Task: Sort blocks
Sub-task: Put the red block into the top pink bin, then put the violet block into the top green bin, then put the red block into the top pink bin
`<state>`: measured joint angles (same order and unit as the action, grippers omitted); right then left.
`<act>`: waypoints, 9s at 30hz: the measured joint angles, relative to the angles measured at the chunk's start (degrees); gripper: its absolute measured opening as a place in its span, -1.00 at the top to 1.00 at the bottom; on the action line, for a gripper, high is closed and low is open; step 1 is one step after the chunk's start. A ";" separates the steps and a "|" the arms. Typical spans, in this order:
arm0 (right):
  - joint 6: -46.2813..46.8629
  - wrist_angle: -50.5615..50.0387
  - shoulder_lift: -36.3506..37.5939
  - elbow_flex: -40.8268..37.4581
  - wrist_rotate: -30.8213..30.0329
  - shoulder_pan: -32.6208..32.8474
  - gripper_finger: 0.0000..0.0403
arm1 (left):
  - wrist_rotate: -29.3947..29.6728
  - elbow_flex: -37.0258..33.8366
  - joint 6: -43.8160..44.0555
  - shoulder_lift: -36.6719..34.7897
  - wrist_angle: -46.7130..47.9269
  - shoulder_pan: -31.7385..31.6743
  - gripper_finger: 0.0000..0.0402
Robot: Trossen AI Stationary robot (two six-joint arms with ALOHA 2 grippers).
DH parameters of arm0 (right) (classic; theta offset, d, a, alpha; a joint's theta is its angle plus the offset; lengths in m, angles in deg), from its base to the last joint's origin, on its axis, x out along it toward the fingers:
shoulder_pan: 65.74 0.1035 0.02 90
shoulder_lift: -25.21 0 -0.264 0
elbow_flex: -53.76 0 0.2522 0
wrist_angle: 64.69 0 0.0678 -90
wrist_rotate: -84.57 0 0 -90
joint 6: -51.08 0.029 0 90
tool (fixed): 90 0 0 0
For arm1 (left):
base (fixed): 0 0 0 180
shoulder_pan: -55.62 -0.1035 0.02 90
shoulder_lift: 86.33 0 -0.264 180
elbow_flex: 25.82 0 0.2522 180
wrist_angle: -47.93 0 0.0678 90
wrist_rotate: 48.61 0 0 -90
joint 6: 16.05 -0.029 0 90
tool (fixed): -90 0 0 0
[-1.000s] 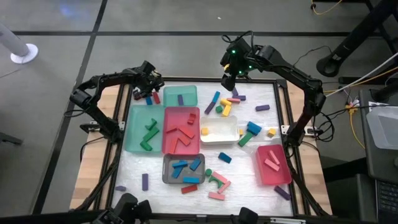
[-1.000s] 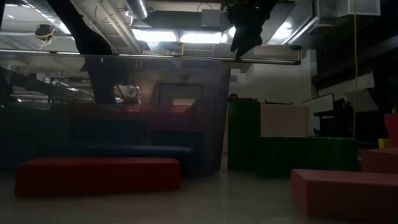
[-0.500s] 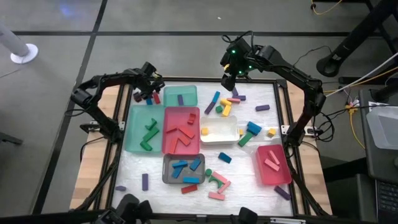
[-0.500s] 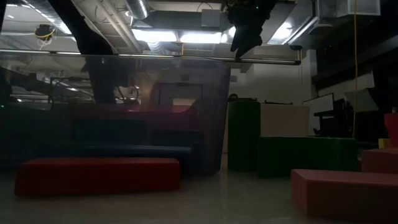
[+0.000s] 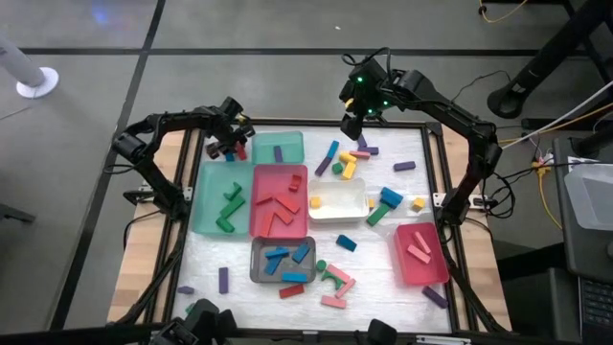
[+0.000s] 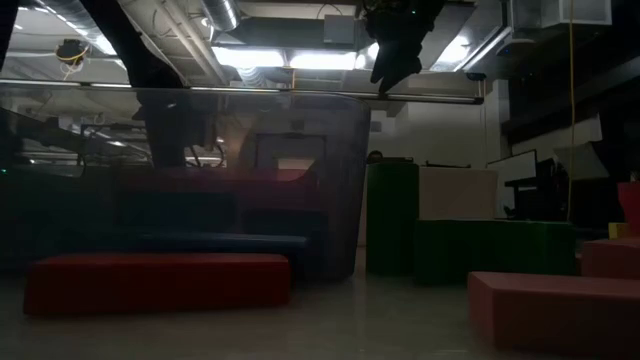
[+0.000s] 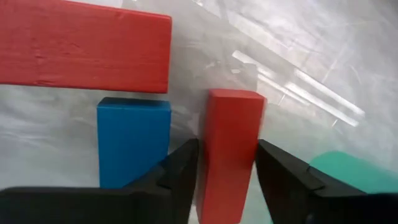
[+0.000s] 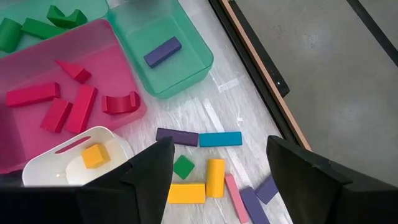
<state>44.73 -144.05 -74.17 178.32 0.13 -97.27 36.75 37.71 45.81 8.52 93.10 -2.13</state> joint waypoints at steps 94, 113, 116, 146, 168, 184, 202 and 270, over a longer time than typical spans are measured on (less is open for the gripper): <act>-22.32 30.78 -0.02 -50.82 -0.73 -15.69 0.51 | -11.82 -0.28 -32.02 -18.21 -2.58 39.07 0.05; -0.99 30.26 0.01 -32.89 17.89 -11.95 0.44 | -12.19 -0.28 -28.26 -18.23 -12.70 21.96 0.05; 1.64 37.87 -0.76 -32.87 18.55 -7.61 0.41 | -12.13 -0.28 -27.71 -18.23 -13.83 18.68 0.05; 3.45 76.30 -18.14 -32.83 1.11 9.40 0.27 | -4.36 -0.27 -44.51 -18.23 3.64 -1.75 0.05; 3.56 76.08 -18.14 -32.83 1.53 9.40 -0.16 | 7.58 -0.26 -35.46 -18.21 12.59 -1.45 0.05; 3.54 72.06 -18.14 -28.54 1.55 9.42 -0.16 | 6.09 -0.26 -26.69 -7.63 4.72 -1.64 0.05; 3.54 60.52 -18.14 -17.16 8.32 9.44 -0.16 | 9.61 0.53 -18.59 -5.49 0.95 -2.32 0.05; 3.05 52.47 -18.12 -13.97 10.60 9.40 -0.16 | 5.85 1.36 -14.06 -0.79 -19.92 2.20 0.05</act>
<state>47.78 -91.58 -92.29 164.36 10.73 -87.87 42.61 39.07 31.75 7.73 73.18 0.07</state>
